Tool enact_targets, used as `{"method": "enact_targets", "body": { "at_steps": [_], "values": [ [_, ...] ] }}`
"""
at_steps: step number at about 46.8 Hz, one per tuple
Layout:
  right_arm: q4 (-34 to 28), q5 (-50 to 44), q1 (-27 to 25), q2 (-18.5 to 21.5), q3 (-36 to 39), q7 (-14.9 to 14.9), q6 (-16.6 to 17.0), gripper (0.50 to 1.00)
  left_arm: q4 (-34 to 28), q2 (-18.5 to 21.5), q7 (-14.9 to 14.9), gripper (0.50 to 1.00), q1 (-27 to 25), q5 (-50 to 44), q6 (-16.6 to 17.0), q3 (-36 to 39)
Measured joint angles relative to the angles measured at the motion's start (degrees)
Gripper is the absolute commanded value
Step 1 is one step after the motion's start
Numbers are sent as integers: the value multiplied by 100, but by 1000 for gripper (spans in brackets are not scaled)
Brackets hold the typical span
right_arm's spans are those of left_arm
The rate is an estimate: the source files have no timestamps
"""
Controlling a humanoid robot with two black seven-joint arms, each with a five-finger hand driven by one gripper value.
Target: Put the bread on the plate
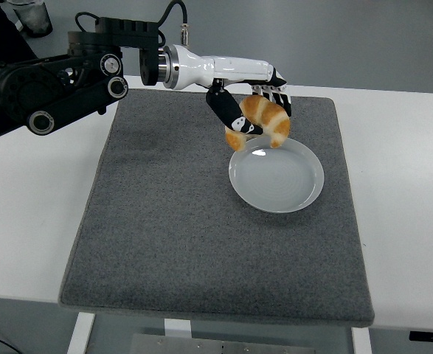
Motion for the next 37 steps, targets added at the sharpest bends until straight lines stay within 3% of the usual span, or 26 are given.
{"method": "enact_targets", "body": {
  "at_steps": [12,37],
  "values": [
    [0,0,3,0,0,0,-2,952,282,-497,-1,500,385,712,519,57],
    [0,5,5,0,0,1,1,952,804,-1181,68,500,1013,1648,1034,67]
  ]
}}
